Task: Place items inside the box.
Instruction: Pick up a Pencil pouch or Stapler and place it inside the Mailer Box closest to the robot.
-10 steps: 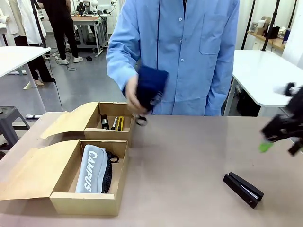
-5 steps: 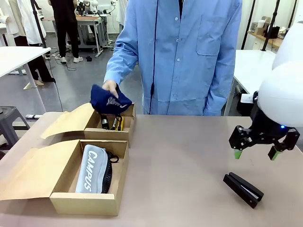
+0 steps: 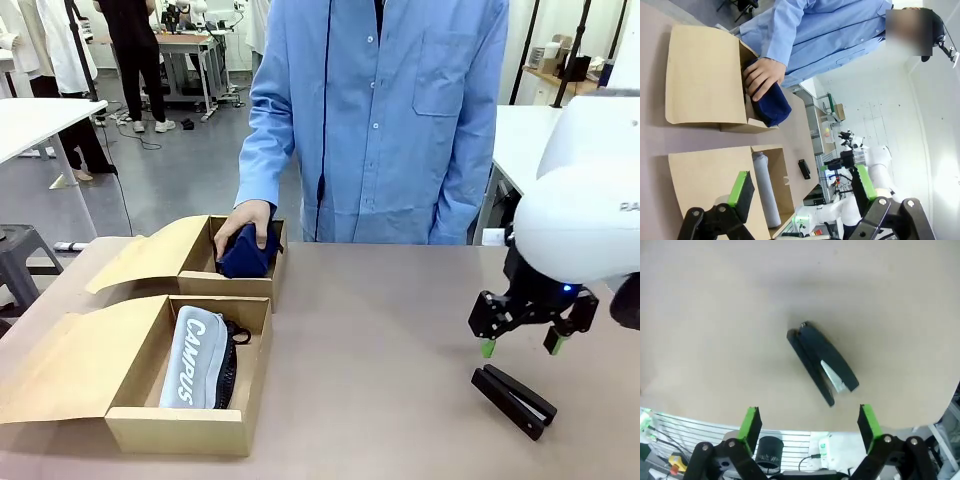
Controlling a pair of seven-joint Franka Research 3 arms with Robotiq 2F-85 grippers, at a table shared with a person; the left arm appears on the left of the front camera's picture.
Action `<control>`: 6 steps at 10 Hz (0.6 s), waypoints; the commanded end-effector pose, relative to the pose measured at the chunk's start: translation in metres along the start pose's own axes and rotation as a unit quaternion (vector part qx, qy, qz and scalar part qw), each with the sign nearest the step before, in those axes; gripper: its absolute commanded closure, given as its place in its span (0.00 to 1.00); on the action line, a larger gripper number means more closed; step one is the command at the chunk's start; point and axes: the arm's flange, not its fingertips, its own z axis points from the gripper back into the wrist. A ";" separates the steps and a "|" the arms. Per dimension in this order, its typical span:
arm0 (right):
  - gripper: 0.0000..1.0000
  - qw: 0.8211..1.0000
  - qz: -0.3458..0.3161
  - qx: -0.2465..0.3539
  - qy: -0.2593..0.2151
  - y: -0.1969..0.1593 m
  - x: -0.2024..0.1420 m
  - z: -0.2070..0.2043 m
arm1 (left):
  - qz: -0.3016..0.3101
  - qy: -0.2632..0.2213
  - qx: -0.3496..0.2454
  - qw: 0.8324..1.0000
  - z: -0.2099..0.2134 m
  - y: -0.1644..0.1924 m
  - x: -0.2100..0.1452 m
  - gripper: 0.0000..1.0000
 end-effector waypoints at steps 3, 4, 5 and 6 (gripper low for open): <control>0.00 0.999 -0.022 -0.021 -0.022 -0.035 -0.024 -0.088 | -0.010 -0.002 -0.008 1.000 0.000 -0.001 -0.001 0.00; 0.00 0.999 -0.034 -0.001 -0.019 -0.038 -0.023 -0.095 | -0.010 -0.002 -0.008 1.000 0.000 -0.001 -0.001 0.00; 0.00 0.999 -0.047 -0.005 -0.009 -0.041 -0.026 -0.100 | -0.010 -0.002 -0.008 1.000 0.000 -0.001 -0.001 0.00; 0.00 0.999 -0.046 -0.003 -0.003 -0.043 -0.028 -0.103 | -0.010 -0.002 -0.008 1.000 0.000 -0.001 -0.001 0.00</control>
